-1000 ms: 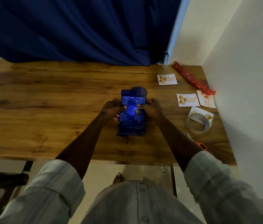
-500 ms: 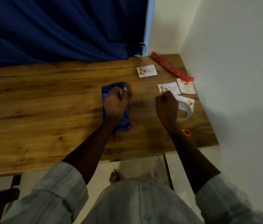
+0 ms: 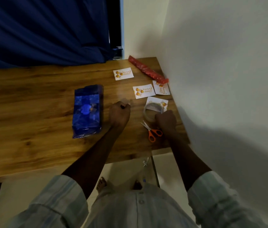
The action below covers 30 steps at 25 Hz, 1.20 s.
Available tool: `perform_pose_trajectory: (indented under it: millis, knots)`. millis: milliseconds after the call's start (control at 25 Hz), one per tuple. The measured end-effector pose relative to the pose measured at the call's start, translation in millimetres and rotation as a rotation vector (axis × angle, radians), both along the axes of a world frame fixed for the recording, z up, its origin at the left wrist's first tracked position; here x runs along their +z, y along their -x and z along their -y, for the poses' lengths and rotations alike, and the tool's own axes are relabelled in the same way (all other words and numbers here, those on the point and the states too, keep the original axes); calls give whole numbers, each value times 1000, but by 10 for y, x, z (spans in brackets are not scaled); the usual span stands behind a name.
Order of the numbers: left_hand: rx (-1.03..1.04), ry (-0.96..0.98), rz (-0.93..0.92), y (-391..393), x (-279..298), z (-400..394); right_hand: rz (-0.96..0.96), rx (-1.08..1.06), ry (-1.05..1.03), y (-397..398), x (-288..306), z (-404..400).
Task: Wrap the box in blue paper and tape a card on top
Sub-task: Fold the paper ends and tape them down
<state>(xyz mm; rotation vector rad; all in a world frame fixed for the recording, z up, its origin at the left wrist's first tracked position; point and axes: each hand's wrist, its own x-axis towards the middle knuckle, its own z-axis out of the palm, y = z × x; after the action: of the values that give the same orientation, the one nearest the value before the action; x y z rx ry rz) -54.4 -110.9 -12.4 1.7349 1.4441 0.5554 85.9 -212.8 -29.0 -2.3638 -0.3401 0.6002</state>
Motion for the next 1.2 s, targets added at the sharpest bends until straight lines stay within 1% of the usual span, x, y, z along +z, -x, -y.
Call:
perform_pose_trajectory:
  millis: [120,280,360,480,600,800,1040,1200]
  knots:
    - [137,277,302,-25,-50,50,109,19,-51,54,56,20]
    - [183,703,515,-41,158,34,253,95,-252,147,101,-19]
    - [165,821,553,-43,224,-39,292,129,-361,188,130,-33]
    - [145,861,602,-6,285,-92,348,175,-460,222,173,-32]
    - [103,883,644,26,348,-85,382,176,-494,212,213,-50]
    - [36,894,697,72,356,-80,374,185,-517,191,223,-86]
    - [32,894,704,74,323,-74,401,188,-522,153,152,-90]
    - [36,890,672,43,340,-48,423,185,-526,133,111,-72]
